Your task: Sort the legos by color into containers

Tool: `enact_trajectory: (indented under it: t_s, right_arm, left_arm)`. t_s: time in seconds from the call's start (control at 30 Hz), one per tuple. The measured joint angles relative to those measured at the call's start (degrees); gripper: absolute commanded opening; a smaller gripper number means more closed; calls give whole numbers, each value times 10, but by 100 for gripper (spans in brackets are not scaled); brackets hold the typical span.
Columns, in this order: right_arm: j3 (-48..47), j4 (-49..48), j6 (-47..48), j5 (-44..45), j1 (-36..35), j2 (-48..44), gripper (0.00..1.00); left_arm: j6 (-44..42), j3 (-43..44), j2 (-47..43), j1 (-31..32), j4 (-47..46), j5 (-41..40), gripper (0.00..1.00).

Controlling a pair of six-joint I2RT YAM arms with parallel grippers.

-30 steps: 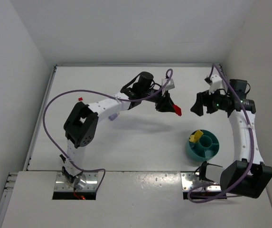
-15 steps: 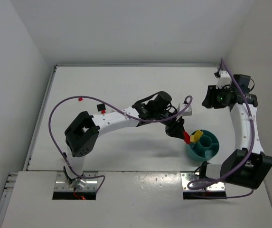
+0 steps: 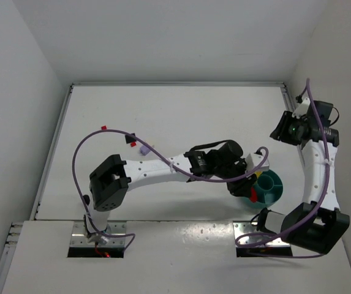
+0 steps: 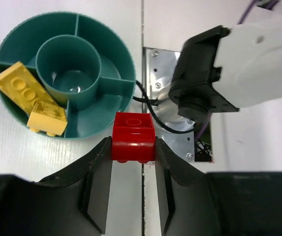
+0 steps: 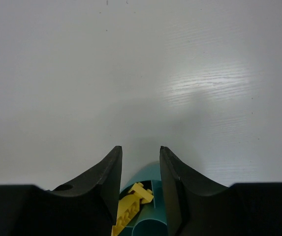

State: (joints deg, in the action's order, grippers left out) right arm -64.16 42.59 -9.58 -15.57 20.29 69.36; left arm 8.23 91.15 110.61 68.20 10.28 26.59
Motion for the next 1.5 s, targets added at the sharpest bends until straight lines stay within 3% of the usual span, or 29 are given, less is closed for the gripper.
enact_trajectory:
  t_s: [0.4,0.77,1.27,1.5]
  right_arm:
    - [-27,3,-84,-10,42,-1,39]
    - [-30,13,-100,-28,58,-4,39]
    - [-30,13,-101,-42,70,-4,39]
    - [-27,12,-101,-46,70,-5,40]
  left_arm:
    - [52,36,40,20,23,-142,0]
    - [61,68,71,24,34,-164,5]
    - [47,71,85,31,43,-226,0]
    - [35,71,85,24,43,-260,30]
